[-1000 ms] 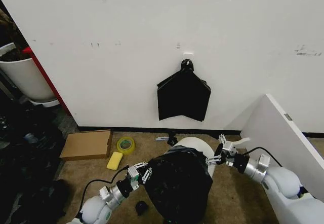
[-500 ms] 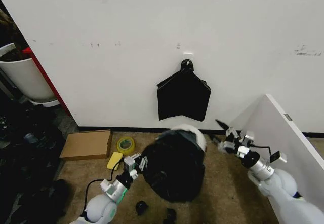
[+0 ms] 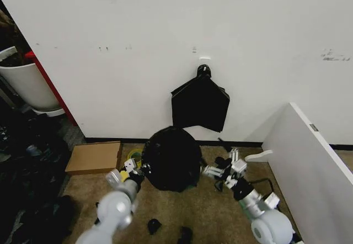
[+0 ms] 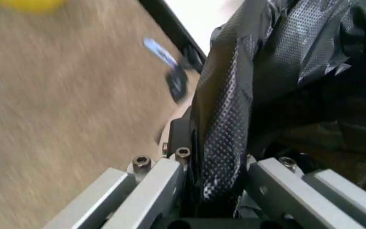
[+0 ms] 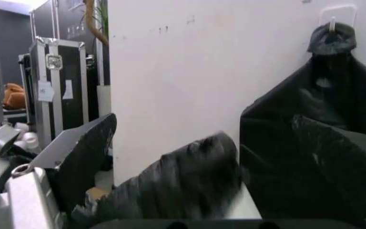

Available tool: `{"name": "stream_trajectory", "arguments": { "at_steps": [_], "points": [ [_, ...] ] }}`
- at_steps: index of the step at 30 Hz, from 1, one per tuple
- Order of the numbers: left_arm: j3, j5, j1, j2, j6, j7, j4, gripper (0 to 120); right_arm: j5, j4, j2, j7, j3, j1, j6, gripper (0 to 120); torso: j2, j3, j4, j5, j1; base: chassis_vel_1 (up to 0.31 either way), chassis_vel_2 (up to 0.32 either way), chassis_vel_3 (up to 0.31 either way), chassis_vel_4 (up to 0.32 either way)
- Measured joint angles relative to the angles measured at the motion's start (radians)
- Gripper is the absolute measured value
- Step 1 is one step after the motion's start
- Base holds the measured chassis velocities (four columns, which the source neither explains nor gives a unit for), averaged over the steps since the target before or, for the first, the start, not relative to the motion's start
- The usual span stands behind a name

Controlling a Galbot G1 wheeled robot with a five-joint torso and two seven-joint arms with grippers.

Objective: Place the garbage bag over the trash bin.

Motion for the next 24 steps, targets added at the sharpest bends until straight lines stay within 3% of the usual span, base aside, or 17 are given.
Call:
{"name": "stream_trajectory", "arguments": {
  "at_steps": [2,5,13,24],
  "points": [
    [-0.059,-0.116,-0.009,-0.013,0.065,-0.042,0.0,0,-0.053,-0.006,0.005,0.003,0.012,-0.007,0.019,100,0.0,0.0,0.0001,0.0001,0.0,0.0,0.0,0.0,0.0],
    [-0.083,-0.149,-0.009,-0.015,0.088,-0.052,0.0,0,-0.101,-0.018,0.007,0.003,0.021,-0.01,0.038,100,0.0,0.0,0.0003,0.0001,0.0,0.0,0.0,0.0,0.0],
    [-0.094,-0.148,-0.012,-0.004,0.093,-0.031,-0.001,0,-0.186,-0.076,0.023,0.008,0.018,-0.007,0.079,100,0.0,0.0,0.0002,0.0001,0.0,0.0,0.0,0.0,0.0],
    [-0.076,-0.11,-0.007,0.002,0.085,0.003,-0.003,0,-0.065,-0.128,0.051,-0.007,-0.053,0.021,0.077,100,0.0,0.0,0.0003,0.0001,0.0,0.0,0.0,0.0,0.0]
  ]
}}
